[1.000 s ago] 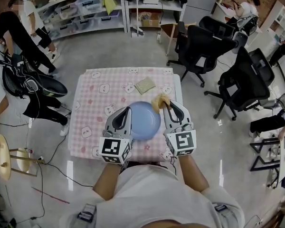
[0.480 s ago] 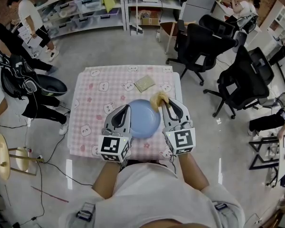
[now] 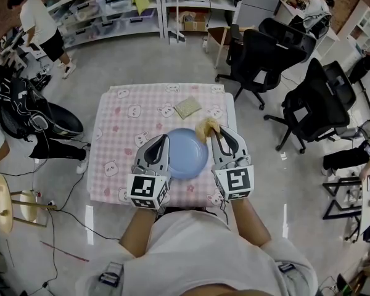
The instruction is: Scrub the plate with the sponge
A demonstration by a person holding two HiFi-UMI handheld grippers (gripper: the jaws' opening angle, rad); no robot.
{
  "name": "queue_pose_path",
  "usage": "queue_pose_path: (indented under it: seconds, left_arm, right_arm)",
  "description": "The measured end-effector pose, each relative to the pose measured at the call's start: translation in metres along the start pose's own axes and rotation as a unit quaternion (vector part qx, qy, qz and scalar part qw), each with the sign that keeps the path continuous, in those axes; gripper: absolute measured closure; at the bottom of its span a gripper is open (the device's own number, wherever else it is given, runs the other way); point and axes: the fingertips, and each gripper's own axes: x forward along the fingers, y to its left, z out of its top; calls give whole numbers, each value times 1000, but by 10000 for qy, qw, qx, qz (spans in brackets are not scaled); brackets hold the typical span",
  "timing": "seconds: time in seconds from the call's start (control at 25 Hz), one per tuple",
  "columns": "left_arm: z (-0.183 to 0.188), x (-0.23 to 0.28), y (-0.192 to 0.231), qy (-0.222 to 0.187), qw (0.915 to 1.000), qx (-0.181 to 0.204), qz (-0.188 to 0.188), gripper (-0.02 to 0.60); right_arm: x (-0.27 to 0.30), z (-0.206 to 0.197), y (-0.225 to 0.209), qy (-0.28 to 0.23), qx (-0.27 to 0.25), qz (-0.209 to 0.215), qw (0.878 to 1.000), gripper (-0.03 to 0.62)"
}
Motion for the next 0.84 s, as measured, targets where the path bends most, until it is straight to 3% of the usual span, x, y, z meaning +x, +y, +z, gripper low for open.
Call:
queue_pose_path:
  seconds: [0.84]
  left_arm:
    - [-3,2,-2,65,10000,-28,41,569]
  right_arm:
    - [0,-2,-4,10,65,10,10000,551]
